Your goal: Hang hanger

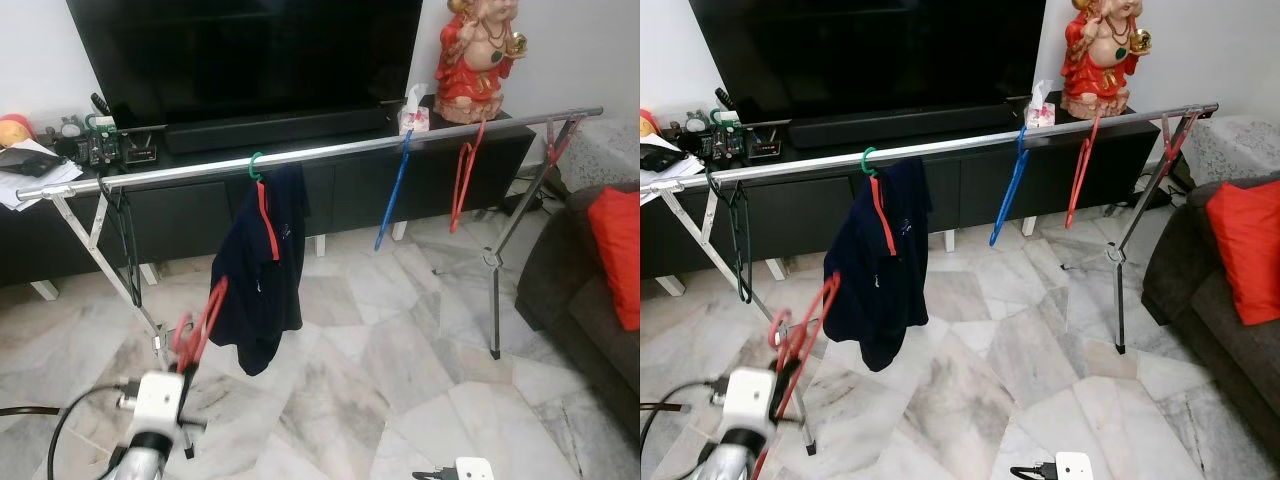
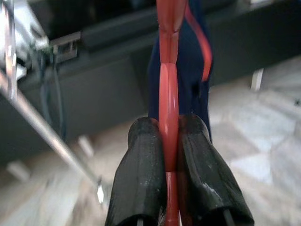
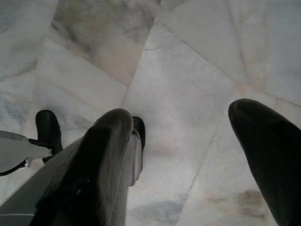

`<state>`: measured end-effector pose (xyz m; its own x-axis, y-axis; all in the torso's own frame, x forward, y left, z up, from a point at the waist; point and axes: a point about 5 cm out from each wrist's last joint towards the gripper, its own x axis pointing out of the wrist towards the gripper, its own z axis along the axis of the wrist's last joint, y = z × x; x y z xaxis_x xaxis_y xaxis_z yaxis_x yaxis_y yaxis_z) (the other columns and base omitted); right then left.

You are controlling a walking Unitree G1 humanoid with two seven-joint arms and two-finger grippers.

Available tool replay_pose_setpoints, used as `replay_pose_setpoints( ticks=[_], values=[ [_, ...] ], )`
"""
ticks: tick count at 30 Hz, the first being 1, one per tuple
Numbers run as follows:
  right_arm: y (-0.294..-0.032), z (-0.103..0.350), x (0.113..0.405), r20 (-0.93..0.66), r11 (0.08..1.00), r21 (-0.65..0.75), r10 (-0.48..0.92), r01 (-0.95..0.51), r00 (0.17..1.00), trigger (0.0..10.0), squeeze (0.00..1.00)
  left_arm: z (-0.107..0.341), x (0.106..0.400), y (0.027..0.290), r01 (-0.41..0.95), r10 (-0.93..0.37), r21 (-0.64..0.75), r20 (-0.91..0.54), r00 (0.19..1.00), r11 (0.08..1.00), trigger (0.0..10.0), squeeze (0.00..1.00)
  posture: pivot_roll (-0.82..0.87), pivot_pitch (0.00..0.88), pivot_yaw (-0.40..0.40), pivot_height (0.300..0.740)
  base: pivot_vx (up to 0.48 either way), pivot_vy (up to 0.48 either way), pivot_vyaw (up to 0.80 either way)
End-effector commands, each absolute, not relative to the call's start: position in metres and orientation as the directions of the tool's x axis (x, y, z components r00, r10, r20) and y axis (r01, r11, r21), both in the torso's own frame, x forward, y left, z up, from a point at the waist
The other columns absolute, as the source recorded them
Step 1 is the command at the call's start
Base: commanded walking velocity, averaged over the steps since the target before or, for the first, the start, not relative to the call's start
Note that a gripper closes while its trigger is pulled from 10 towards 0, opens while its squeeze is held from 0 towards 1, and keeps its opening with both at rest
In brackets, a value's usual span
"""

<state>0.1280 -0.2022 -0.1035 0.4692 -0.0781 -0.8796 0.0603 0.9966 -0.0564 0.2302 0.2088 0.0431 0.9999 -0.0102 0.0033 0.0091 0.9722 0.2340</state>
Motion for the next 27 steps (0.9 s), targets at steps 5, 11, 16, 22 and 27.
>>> replay_pose_setpoints(
  ticks=[5,11,16,22,27],
  values=[
    [-0.204,-0.103,0.127,-0.877,0.996,-0.060,-0.086,0.069,0.474,10.0,0.00,0.072,0.241,0.194,0.035,-0.053,0.197,0.085,0.995,0.980,10.0,0.00,-0.06,0.000,-0.021,0.740,0.000,0.000,0.00],
    [-0.205,-0.104,0.126,-0.879,0.996,-0.066,-0.088,0.063,0.469,10.0,0.00,0.090,0.256,0.176,0.069,-0.092,0.174,0.129,0.987,0.982,10.0,0.00,-0.06,0.000,-0.023,0.740,0.000,0.000,0.00],
    [-0.207,-0.104,0.125,-0.878,0.995,-0.073,-0.099,0.074,0.469,10.0,0.00,0.093,0.260,0.172,0.071,-0.092,0.164,0.124,0.988,0.984,10.0,0.00,-0.07,0.000,-0.026,0.740,0.000,0.000,0.00],
    [-0.207,-0.103,0.125,-0.877,0.994,-0.074,-0.100,0.075,0.469,10.0,0.00,0.094,0.259,0.172,0.082,-0.101,0.160,0.109,0.989,0.984,10.0,0.00,-0.07,0.000,-0.026,0.740,0.000,0.000,-0.41],
    [-0.206,-0.104,0.126,-0.880,0.996,-0.071,-0.090,0.059,0.466,10.0,0.00,0.094,0.260,0.172,0.087,-0.102,0.156,0.093,0.990,0.984,10.0,0.00,-0.06,0.000,-0.023,0.740,0.000,0.000,-0.80]
  ],
)
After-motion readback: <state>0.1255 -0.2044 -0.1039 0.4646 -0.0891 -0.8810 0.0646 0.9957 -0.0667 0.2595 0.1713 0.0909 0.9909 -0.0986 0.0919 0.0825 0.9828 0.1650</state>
